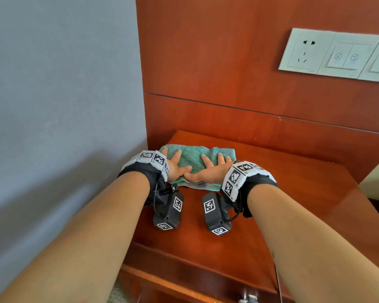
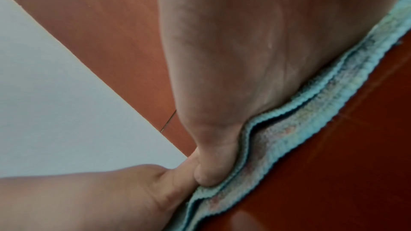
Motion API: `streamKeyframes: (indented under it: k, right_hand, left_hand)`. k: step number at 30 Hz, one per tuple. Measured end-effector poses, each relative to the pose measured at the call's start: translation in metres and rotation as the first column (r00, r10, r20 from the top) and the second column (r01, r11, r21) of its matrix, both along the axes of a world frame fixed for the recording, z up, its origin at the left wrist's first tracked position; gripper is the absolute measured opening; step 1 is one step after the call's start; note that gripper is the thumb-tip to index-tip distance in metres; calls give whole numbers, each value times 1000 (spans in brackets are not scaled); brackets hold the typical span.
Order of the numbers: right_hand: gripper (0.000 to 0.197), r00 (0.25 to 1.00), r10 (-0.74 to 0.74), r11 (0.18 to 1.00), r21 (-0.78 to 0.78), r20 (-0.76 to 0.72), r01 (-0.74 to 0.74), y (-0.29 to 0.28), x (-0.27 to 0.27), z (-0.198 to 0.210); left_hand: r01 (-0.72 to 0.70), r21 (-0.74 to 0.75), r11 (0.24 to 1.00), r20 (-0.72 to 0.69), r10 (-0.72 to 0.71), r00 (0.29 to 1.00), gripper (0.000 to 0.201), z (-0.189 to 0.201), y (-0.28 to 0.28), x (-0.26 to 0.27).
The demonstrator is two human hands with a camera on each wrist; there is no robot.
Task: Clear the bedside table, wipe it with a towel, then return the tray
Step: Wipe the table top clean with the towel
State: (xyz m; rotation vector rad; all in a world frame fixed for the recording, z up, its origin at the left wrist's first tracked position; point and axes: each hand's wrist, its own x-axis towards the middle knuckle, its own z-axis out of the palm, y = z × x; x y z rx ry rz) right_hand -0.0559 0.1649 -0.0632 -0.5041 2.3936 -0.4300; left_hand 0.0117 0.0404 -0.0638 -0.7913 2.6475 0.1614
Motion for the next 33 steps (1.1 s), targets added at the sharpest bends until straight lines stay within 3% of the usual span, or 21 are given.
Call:
streamKeyframes:
  k: [2, 9, 12, 20, 29, 33]
  right_hand:
    - [105, 997, 23, 999, 42, -79, -20, -5, -18, -3]
    - [101, 997, -65, 997, -40, -40, 63, -21, -73, -8]
    - [94, 994, -49, 999, 0, -96, 50, -22, -93, -9]
    - [79, 979, 22, 997, 73, -203, -7, -15, -108, -11]
    - [84, 973, 110, 992, 77, -205, -97, 63, -124, 2]
    - [89, 977, 65, 994, 97, -203, -46, 112, -137, 1]
  left_hand:
    - [7, -6, 1000, -14, -7, 1000, 76, 0, -5, -17]
    - [1, 14, 1000, -16, -1, 1000, 75, 0, -20, -79]
    - [19, -22, 1000, 23, -18, 1000, 72, -1, -25, -104]
    - [-30, -42, 999, -7, 29, 1000, 72, 4, -6, -131]
    - [16, 37, 999, -33, -15, 999, 74, 4, 59, -148]
    - [61, 20, 998, -61, -60, 996, 74, 3, 103, -159]
